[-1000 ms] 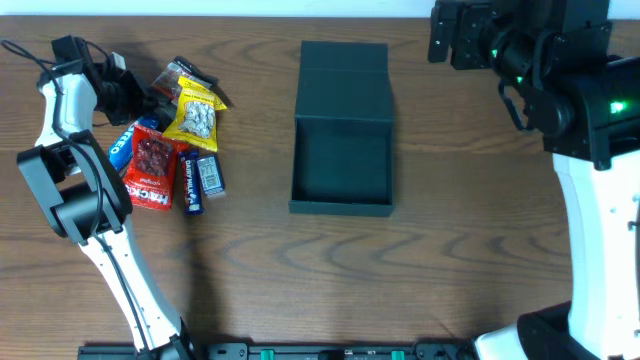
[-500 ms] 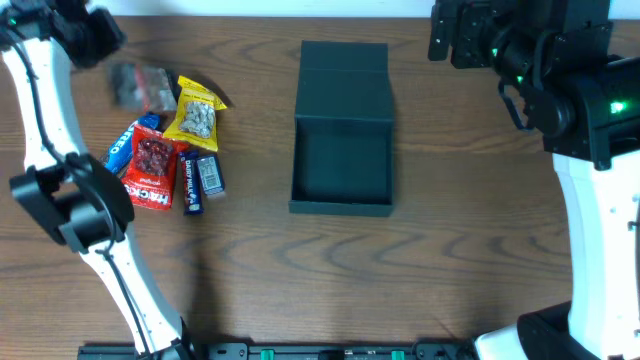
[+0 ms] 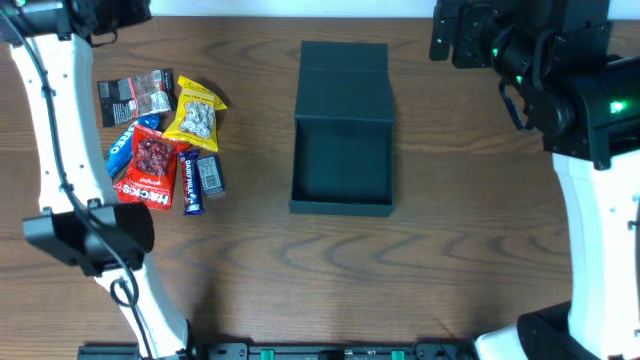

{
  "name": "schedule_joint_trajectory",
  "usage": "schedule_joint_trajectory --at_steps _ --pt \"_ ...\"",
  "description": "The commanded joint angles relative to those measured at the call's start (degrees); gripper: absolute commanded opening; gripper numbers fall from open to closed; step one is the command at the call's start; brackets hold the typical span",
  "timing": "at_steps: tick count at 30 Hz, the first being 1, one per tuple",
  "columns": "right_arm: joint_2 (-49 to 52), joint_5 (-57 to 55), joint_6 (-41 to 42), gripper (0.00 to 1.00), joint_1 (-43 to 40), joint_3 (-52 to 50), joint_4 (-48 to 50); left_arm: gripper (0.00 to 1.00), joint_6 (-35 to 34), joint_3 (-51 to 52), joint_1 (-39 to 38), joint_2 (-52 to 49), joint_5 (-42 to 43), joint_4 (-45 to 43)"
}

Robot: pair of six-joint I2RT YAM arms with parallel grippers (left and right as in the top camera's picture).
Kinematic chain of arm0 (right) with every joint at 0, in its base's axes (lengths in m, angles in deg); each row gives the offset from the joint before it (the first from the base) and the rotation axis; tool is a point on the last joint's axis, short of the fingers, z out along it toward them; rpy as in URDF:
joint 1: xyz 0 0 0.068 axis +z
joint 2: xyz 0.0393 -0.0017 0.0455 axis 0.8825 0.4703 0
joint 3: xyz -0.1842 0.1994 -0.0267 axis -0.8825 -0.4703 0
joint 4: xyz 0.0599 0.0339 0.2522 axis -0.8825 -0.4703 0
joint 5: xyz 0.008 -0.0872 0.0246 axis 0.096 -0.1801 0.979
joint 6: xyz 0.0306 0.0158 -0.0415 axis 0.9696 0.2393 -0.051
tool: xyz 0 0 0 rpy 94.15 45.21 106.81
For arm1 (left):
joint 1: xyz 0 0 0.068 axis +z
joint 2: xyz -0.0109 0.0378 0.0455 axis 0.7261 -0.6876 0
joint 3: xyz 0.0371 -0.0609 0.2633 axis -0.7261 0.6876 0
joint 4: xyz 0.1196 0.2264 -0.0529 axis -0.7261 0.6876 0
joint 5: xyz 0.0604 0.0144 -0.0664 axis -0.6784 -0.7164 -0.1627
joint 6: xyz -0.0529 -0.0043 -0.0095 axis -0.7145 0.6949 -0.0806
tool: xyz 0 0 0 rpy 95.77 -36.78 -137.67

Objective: Pack container
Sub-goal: 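Grasp the black-and-red wrapped bag with the left gripper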

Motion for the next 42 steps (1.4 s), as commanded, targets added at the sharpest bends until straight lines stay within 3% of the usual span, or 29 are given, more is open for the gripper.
schedule_joint_trajectory --at_steps 1,5,15,30,42 --pt "0.2 -0.61 -0.48 0.99 -0.26 -0.26 -0.17 0.98 0.04 -0.46 0.68 -6.82 -6.86 1.2" --pt "0.2 -0.59 -0.46 0.99 -0.24 -0.26 -0.22 0.95 -3.02 -0.44 -0.61 -14.34 -15.87 1.75" --pt "0.2 -0.59 -0.46 0.99 -0.24 -0.26 -0.2 0.95 -10.29 -0.44 -0.76 -26.99 -16.5 -0.17" --pt "0.2 -0.61 -0.46 0.99 -0.26 -0.26 1.68 0.95 -11.3 -0.44 -0.48 -31.06 -22.88 -2.23" --pt "0.2 -0.59 -0.42 0.99 -0.24 -0.26 1.99 0.99 -11.19 -0.2 0.0 -33.38 -22.84 -2.23"
